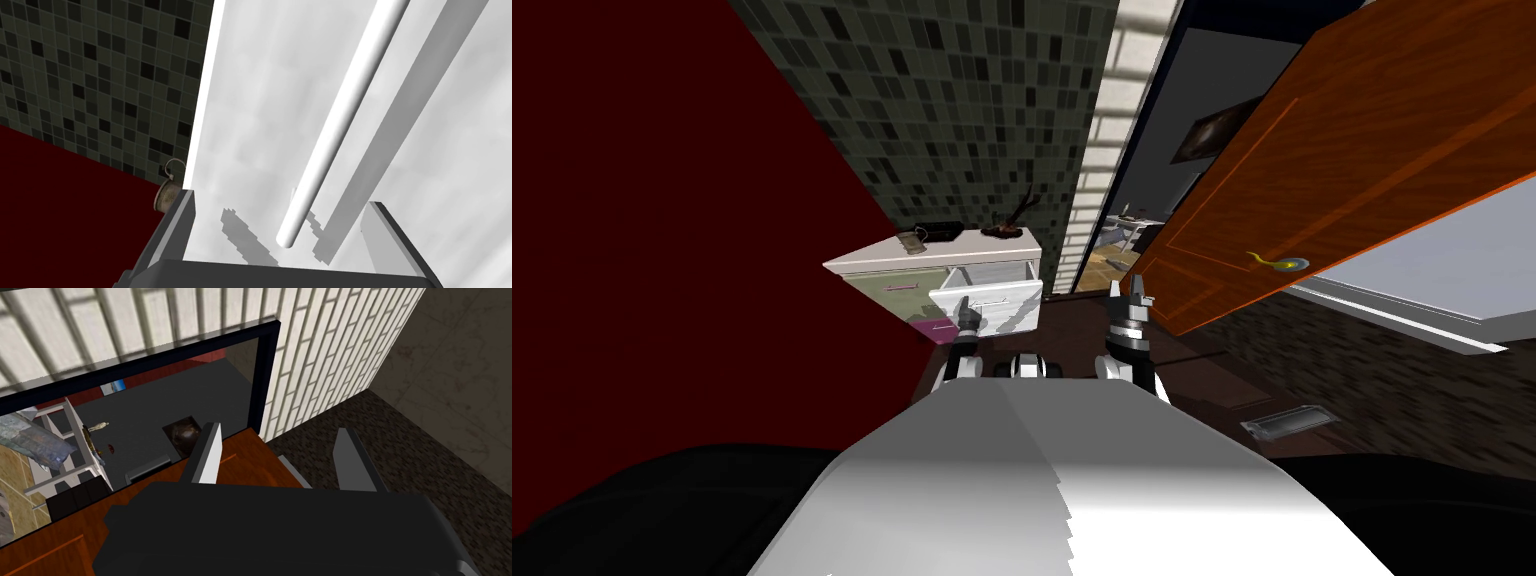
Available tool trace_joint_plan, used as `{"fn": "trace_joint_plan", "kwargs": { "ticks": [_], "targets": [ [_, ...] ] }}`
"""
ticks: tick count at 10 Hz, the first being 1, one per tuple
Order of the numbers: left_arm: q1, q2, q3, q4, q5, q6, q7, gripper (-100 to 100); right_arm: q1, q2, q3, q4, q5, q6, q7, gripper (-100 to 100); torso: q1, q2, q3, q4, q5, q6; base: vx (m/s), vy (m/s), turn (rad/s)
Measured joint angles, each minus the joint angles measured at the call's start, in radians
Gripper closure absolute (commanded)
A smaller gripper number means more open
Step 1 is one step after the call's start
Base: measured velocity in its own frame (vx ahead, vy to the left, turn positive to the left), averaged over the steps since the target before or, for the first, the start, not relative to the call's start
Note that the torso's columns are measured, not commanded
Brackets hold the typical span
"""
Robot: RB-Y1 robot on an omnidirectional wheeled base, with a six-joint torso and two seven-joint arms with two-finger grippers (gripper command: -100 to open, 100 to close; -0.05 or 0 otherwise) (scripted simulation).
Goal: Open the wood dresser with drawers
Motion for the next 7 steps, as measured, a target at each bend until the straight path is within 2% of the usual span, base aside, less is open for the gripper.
{"fn": "trace_joint_plan", "kwargs": {
  "ticks": [7],
  "targets": [
    [0.079, -0.005, -0.012, -0.203, -0.003, 0.129, 0.001, -100, 0.0, 0.0, 0.0, 0.0, 0.0, 0.0, 0.0, 0, -0.001, 0.004, 0.002, 0.001, 0.0, 0.0, 0.019, -0.002, -0.01]
  ]
}}
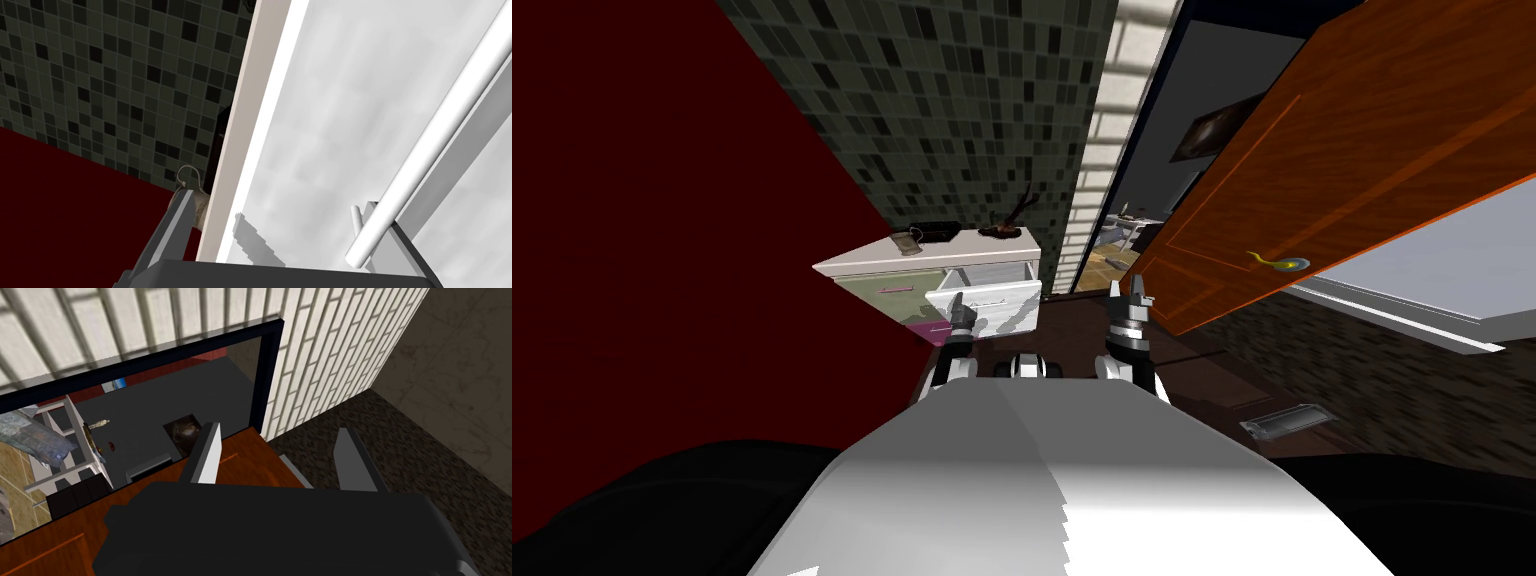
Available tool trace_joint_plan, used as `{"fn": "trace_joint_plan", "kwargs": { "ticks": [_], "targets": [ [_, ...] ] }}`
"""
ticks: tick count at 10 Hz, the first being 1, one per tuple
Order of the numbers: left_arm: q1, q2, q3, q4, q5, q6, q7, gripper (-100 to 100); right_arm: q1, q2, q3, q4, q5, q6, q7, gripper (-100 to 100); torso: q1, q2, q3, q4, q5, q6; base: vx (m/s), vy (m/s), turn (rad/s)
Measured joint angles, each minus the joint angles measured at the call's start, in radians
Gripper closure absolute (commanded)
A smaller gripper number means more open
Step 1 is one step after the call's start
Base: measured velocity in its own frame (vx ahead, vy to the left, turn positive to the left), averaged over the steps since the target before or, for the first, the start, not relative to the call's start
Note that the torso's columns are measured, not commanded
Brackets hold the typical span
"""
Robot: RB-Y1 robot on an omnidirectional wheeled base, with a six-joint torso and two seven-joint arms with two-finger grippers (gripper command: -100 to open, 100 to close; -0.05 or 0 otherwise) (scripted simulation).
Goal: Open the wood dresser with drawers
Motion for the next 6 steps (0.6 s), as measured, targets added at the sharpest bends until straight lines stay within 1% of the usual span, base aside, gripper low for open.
{"fn": "trace_joint_plan", "kwargs": {
  "ticks": [1, 6],
  "targets": [
    [0.001, 0.0, 0.0, -0.003, 0.0, 0.005, -0.001, 0, 0.0, 0.0, 0.0, 0.0, 0.0, 0.0, 0.0, 0, 0.0, 0.001, 0.001, 0.0, 0.0, 0.0, 0.0, 0.0, 0.0],
    [0.001, 0.0, 0.0, -0.002, 0.0, 0.005, -0.001, 0, 0.0, 0.0, 0.0, 0.0, 0.0, 0.0, 0.0, 0, 0.0, 0.0, 0.0, 0.0, 0.0, 0.0, 0.0, 0.0, 0.0]
  ]
}}
